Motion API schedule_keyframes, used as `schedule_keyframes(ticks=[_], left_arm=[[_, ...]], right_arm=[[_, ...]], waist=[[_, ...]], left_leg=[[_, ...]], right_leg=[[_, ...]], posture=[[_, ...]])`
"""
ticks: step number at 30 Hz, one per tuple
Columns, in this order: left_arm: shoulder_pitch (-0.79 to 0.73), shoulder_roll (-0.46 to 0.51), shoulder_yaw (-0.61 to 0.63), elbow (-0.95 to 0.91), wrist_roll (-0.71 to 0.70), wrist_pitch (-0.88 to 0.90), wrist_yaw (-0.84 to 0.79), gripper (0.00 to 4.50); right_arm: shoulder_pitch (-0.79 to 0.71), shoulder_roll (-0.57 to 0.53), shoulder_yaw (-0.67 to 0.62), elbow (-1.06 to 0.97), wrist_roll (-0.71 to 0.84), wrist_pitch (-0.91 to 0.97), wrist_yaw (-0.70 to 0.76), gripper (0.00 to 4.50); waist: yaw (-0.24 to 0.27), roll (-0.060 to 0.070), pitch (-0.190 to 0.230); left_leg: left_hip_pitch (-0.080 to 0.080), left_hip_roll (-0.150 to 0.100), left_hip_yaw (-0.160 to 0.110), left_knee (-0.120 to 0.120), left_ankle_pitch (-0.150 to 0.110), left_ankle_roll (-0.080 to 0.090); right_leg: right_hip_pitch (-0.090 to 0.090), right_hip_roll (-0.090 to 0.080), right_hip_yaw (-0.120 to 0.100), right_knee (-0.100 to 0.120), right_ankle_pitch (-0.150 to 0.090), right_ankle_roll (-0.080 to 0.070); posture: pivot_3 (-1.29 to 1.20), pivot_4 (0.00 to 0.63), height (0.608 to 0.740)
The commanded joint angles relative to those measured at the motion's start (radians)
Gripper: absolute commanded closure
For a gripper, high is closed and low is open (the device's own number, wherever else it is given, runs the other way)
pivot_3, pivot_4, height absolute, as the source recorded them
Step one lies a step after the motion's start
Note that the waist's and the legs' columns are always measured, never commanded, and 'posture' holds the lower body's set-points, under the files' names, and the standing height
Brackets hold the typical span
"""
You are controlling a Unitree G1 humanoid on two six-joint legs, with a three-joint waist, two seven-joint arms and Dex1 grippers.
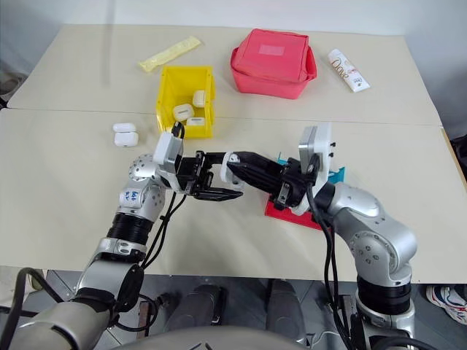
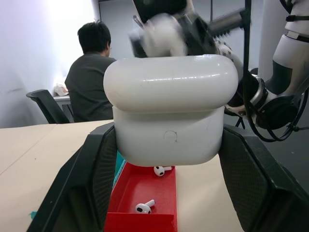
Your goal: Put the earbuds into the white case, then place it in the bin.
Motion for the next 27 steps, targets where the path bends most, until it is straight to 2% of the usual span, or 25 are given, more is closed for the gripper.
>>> schedule_keyframes(ticks=[1, 16, 27], left_arm=[[-0.029, -0.012, 0.017, -0.045, -0.032, 0.009, 0.017, 1.72], [-0.031, -0.022, 0.040, -0.076, -0.049, 0.044, 0.050, 1.72], [-0.017, -0.020, 0.037, -0.070, -0.031, 0.004, 0.027, 1.72]], right_arm=[[0.014, -0.008, 0.021, -0.001, -0.002, -0.031, 0.011, 4.01], [0.062, -0.067, 0.060, 0.078, -0.066, -0.117, 0.046, 4.01], [0.065, -0.167, 0.102, 0.098, -0.059, -0.059, 0.060, 4.01]], waist=[[0.001, 0.000, 0.000], [0.001, 0.000, 0.000], [0.001, 0.000, 0.000]], left_leg=[[0.000, 0.000, 0.000, 0.000, 0.000, 0.000], [0.000, 0.000, 0.000, 0.000, 0.000, 0.000], [0.000, 0.000, 0.000, 0.000, 0.000, 0.000]], right_leg=[[0.000, 0.000, 0.000, 0.000, 0.000, 0.000], [0.000, 0.000, 0.000, 0.000, 0.000, 0.000], [0.000, 0.000, 0.000, 0.000, 0.000, 0.000]], posture=[[0.00, 0.150, 0.740], [0.00, 0.150, 0.740], [0.00, 0.150, 0.740]])
